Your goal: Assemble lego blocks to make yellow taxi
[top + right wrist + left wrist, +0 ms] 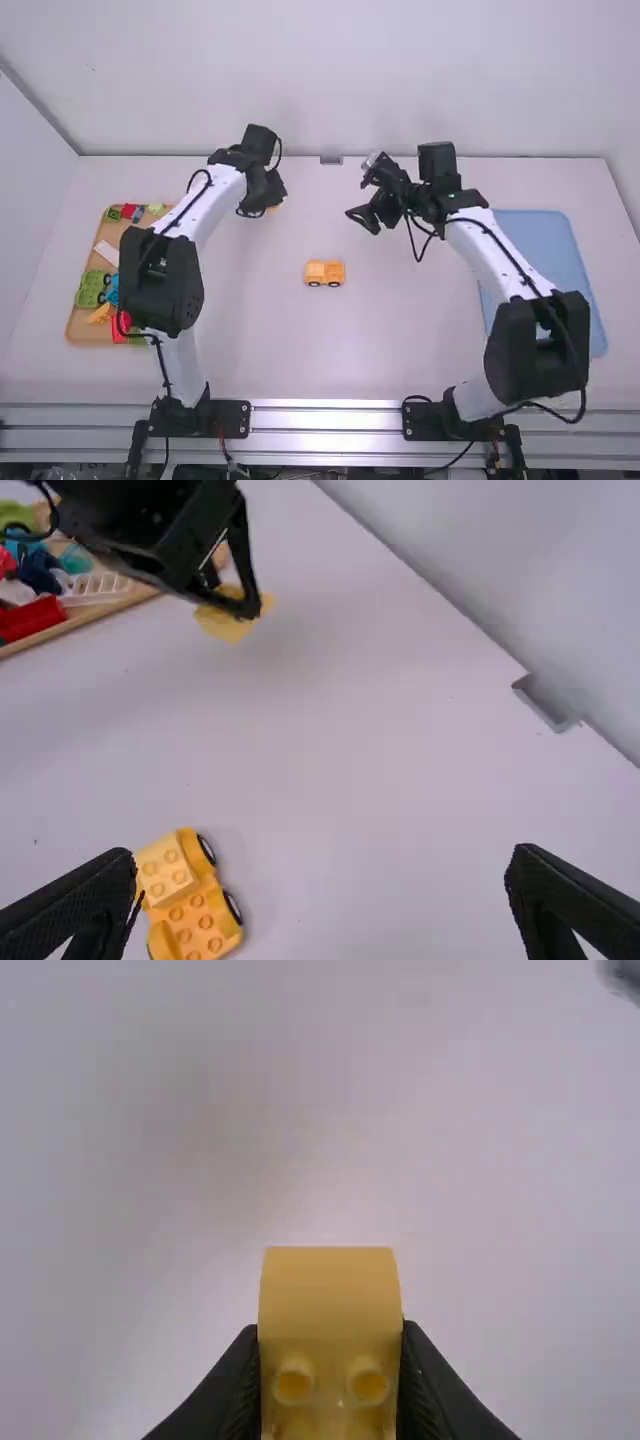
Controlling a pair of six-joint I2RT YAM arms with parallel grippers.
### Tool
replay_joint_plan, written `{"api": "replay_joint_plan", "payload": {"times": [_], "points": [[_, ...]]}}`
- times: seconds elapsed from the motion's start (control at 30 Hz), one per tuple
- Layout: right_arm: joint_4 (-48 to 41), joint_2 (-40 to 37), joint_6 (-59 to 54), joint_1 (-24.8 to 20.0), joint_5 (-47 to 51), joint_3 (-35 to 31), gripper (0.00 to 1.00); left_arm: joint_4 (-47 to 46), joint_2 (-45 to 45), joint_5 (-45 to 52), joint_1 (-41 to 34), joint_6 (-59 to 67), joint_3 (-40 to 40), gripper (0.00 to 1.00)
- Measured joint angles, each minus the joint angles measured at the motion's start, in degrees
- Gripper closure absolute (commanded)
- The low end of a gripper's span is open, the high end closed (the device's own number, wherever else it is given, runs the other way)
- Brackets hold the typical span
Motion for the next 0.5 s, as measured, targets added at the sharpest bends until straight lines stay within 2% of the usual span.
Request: {"api": "replay_joint_plan", "payload": {"times": [0.1,0.2,0.23,0.33,0.37,0.43,0.47,0.5], "points": [[-0.26,-4.15,0.31,-1.64,0.24,-0.68,0.02,-0.26,-0.02,6.4,-0.81,16.57,3.85,0.98],[7.06,-11.41,3.28,-3.93,2.05,-6.97,0.02,-0.24,-0.02,13.6,-2.27,32.63,5.7,0.98],[7.06,-11.41,3.28,-3.93,2.05,-6.97,0.02,-0.24,-0.02,13.6,-2.27,32.63,5.7,0.98],[17.33,-21.07,10.56,-6.32,6.6,-19.32,0.01,-0.68,-0.04,17.68,-4.52,45.09,5.73,0.98],[17.97,-21.84,10.97,-6.51,6.91,-20.33,0.01,-0.83,-0.02,17.92,-4.9,46.53,5.73,0.98],[22.58,-28.09,15.45,-8.15,9.01,-28.35,0.02,-2.95,-0.02,18.4,-7.45,54.38,5.73,0.98],[22.58,-28.09,15.45,-8.15,9.01,-28.35,0.02,-2.95,-0.02,18.4,-7.45,54.38,5.73,0.98],[24.57,-31.87,17.66,-9.18,9.79,-32.48,0.01,-3.8,-0.02,18.21,-9.62,59.19,5.68,0.98]]}}
